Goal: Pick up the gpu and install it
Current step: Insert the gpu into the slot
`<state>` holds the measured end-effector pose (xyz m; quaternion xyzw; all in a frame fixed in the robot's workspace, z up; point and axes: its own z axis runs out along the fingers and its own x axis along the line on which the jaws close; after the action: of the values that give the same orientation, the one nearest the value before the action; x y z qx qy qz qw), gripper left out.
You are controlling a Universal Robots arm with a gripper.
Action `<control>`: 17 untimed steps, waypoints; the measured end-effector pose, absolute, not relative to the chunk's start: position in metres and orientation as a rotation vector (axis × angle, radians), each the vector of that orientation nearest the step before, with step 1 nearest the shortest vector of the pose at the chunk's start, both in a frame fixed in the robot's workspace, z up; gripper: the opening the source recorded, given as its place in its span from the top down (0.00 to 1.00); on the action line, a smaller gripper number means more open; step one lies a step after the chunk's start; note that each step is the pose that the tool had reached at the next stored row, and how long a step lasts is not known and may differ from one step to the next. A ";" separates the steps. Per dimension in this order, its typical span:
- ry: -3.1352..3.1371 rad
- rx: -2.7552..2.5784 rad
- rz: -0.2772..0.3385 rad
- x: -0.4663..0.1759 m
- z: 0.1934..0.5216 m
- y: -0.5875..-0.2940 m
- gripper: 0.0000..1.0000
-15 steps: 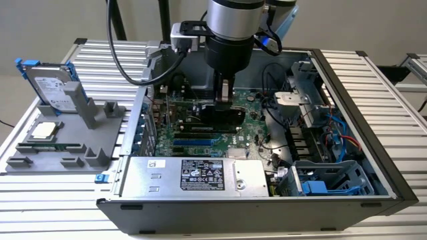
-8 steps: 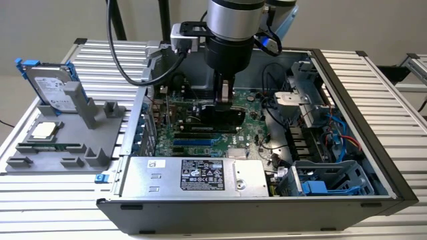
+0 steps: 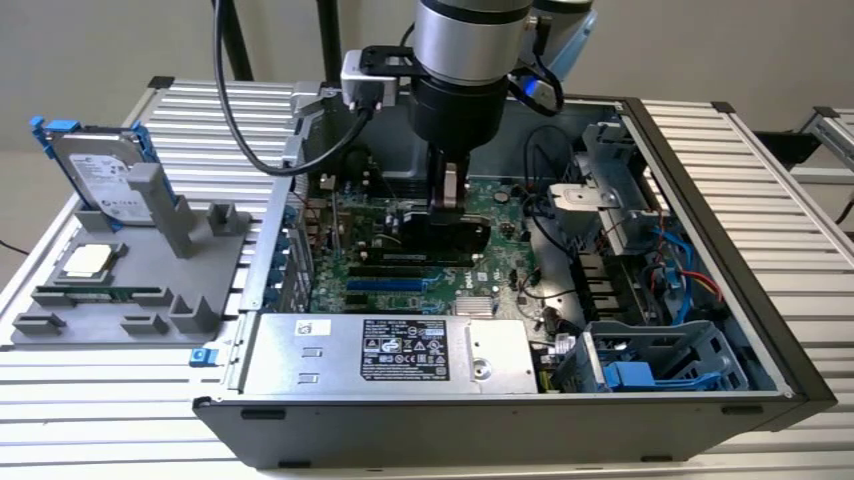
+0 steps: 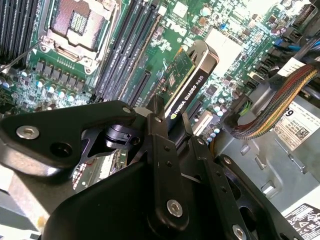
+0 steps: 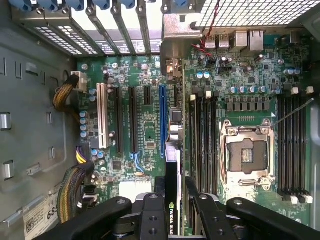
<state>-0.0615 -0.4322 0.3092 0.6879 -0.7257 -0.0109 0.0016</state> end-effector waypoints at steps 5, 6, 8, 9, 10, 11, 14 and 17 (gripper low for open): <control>-2.277 2.159 -0.034 -0.062 0.308 -0.433 1.00; -2.277 2.159 -0.034 -0.062 0.307 -0.433 1.00; -2.277 2.159 -0.034 -0.062 0.307 -0.433 1.00; -2.277 2.159 -0.034 -0.062 0.306 -0.433 1.00; -2.277 2.159 -0.034 -0.062 0.306 -0.433 1.00; -2.277 2.159 -0.034 -0.062 0.306 -0.433 1.00; -2.277 2.159 -0.034 -0.062 0.305 -0.433 1.00; -2.277 2.159 -0.034 -0.062 0.304 -0.433 1.00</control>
<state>-0.0615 -0.4331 0.3037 0.6879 -0.7257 -0.0109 0.0017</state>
